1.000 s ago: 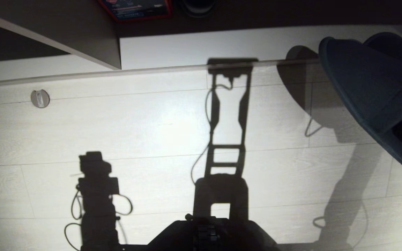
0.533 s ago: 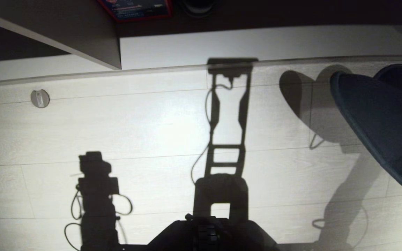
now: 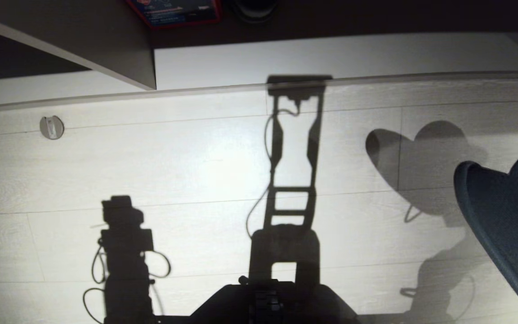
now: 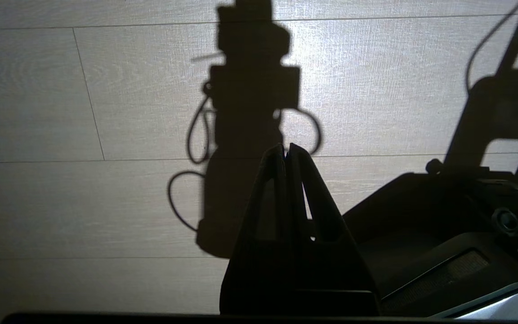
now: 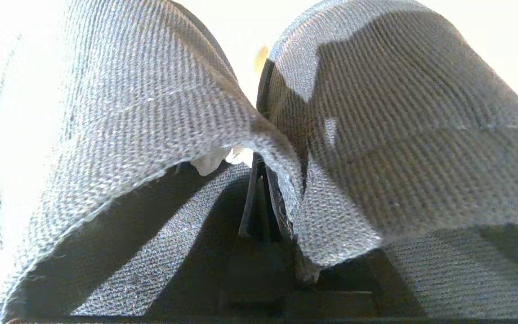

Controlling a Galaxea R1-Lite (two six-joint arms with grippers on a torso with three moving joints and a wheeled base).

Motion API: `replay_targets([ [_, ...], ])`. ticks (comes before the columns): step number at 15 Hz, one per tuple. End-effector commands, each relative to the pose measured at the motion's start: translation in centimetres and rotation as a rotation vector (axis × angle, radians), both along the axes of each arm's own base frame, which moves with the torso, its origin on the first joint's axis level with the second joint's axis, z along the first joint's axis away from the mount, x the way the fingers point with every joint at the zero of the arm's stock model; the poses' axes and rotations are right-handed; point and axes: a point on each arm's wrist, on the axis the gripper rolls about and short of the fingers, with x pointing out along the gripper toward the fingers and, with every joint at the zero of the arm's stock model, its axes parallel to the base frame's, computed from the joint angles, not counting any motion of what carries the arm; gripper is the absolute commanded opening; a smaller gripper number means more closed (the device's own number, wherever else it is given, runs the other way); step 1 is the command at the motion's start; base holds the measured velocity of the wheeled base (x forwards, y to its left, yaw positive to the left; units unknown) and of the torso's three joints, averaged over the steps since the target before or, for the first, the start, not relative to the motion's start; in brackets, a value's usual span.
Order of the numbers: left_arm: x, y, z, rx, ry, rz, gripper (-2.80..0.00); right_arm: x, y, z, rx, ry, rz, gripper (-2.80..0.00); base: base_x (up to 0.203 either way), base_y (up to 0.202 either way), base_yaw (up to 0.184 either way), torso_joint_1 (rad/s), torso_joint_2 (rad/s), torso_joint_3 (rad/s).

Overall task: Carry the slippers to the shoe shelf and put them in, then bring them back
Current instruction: Place the slippers on the floor

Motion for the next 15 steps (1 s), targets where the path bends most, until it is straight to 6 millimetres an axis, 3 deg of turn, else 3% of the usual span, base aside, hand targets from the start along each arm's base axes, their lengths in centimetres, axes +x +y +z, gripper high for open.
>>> replay_targets([
  [1, 0.0, 0.0, 0.0, -0.001, 0.000, 0.000, -2.80, -2.1, 0.0, -1.2, -0.002, -0.043, -0.009, -2.80, 0.000, 0.000, 0.000, 0.000, 0.00, 0.000],
  [11, 0.0, 0.0, 0.0, -0.001, 0.000, 0.000, -2.80, -3.9, 0.0, -6.9, -0.036, 0.089, -0.039, -2.80, 0.000, 0.000, 0.000, 0.000, 0.00, 0.000],
  [15, 0.0, 0.0, 0.0, -0.001, 0.000, 0.000, -2.80, -4.5, 0.0, -7.9, -0.044, 0.114, -0.031, -2.80, 0.000, 0.000, 0.000, 0.000, 0.00, 0.000],
])
